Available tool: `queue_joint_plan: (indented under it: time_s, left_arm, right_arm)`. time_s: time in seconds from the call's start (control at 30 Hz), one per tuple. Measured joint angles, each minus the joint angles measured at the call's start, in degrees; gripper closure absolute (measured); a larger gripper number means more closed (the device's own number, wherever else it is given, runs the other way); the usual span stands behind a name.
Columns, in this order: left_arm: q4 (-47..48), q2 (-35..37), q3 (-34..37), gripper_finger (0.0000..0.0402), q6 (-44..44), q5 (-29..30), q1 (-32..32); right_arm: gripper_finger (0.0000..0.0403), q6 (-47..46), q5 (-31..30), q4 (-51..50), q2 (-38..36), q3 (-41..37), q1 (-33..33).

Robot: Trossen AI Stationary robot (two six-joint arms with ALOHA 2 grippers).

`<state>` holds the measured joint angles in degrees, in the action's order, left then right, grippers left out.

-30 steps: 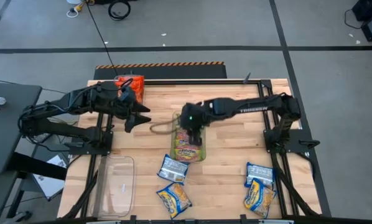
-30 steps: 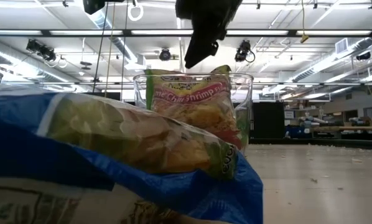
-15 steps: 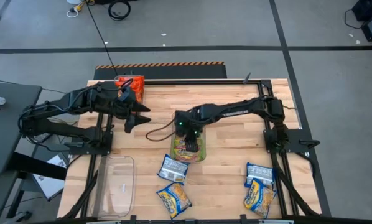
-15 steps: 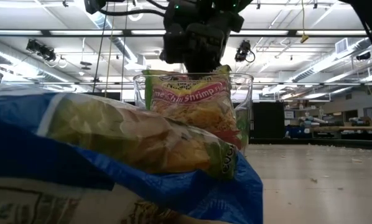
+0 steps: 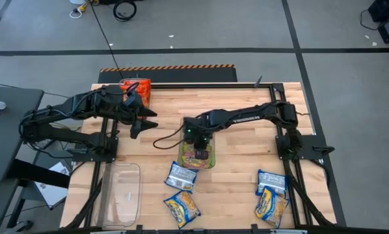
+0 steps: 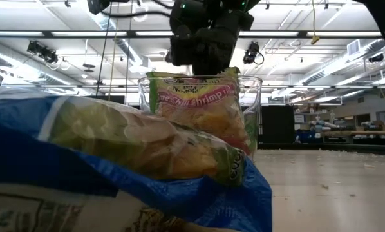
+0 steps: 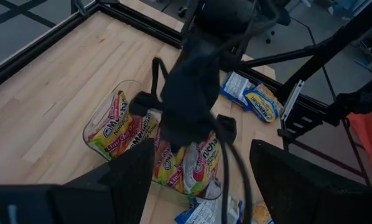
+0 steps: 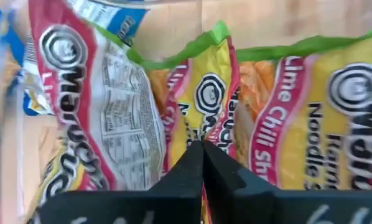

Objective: Sort Maruchan noodles
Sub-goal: Adjust the green noodle pack

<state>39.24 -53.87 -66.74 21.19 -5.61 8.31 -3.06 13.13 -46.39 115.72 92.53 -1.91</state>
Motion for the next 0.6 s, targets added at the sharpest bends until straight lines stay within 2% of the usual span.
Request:
queue_joint_plan:
  time_s: [0.3,0.4,0.6]
  left_arm:
    - [0.0,0.0,0.0,0.0134,0.0,0.0,0.0]
    - [-0.2,0.0,0.0,0.0134,0.0,0.0,0.0]
    - [-1.8,0.0,0.0,0.0134,0.0,0.1,0.0]
  right_arm:
    - [0.0398,0.2,-3.7,-4.2,-6.4,0.0,-0.9]
    - [0.0398,0.2,-4.0,-4.5,-6.4,0.0,-1.3]
    - [0.0396,0.0,-3.2,1.0,-2.9,0.0,-1.3]
